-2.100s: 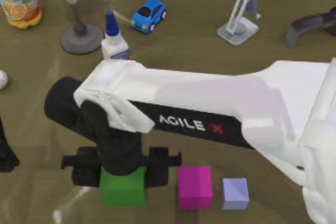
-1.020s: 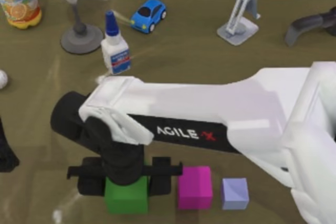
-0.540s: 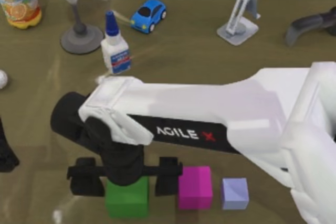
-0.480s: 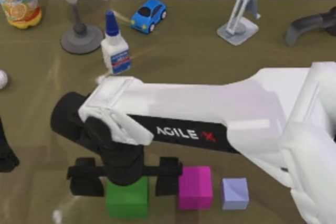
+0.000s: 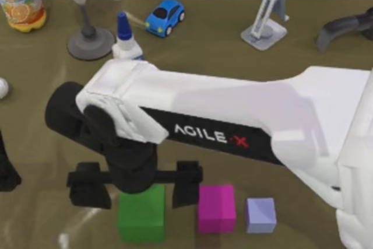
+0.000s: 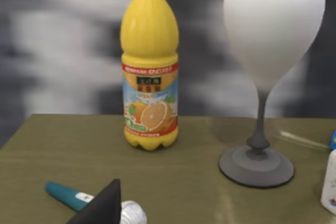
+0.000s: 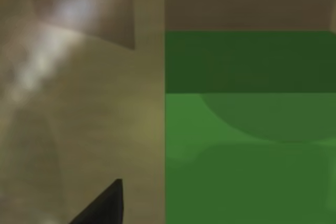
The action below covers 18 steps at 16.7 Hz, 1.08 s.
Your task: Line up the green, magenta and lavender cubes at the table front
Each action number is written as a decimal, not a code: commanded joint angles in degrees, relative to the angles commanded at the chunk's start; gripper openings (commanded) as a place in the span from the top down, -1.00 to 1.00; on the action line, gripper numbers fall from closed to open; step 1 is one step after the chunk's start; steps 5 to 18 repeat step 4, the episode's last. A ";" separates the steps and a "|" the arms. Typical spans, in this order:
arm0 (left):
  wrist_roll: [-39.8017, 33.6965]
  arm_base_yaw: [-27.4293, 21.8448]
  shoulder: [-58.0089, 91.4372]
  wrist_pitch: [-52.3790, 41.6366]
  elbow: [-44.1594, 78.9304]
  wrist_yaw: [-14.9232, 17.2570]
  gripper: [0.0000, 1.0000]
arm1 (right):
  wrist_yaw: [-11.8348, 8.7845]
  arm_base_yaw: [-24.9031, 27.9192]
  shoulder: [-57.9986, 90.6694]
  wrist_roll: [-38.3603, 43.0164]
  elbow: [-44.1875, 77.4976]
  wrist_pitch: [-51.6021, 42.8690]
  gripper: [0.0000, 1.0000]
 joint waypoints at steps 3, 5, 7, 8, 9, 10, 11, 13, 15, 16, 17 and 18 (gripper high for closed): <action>0.00 0.00 0.00 0.00 0.00 0.00 -1.00 | 0.00 0.19 -1.16 -0.15 3.72 -4.56 -1.00; 0.00 0.00 0.00 0.00 0.00 0.00 -1.00 | 0.00 0.19 -1.31 -0.19 4.01 -4.87 -1.00; 0.00 0.00 0.00 0.00 0.00 0.00 -1.00 | 0.00 0.19 -1.31 -0.19 4.01 -4.87 -1.00; 0.00 0.00 0.00 0.00 0.00 0.00 -1.00 | 0.00 0.19 -1.31 -0.19 4.01 -4.87 -1.00; 0.00 0.00 0.00 0.00 0.00 0.00 -1.00 | 0.00 0.19 -1.31 -0.19 4.01 -4.87 -1.00; 0.00 0.00 0.00 0.00 0.00 0.00 -1.00 | 0.00 0.19 -1.31 -0.19 4.01 -4.87 -1.00; 0.00 0.00 0.00 0.00 0.00 0.00 -1.00 | 0.00 0.19 -1.31 -0.19 4.01 -4.87 -1.00; 0.00 0.00 0.00 0.00 0.00 0.00 -1.00 | 0.00 0.19 -1.31 -0.19 4.01 -4.87 -1.00; 0.00 0.00 0.00 0.00 0.00 0.00 -1.00 | 0.00 0.19 -1.31 -0.19 4.01 -4.87 -1.00; 0.00 0.00 0.00 0.00 0.00 0.00 -1.00 | 0.00 0.19 -1.31 -0.19 4.01 -4.87 -1.00; 0.00 0.00 0.00 0.00 0.00 0.00 -1.00 | 0.00 0.19 -1.31 -0.19 4.01 -4.87 -1.00; 0.00 0.00 0.00 0.00 0.00 0.00 -1.00 | 0.00 0.19 -1.31 -0.19 4.01 -4.87 -1.00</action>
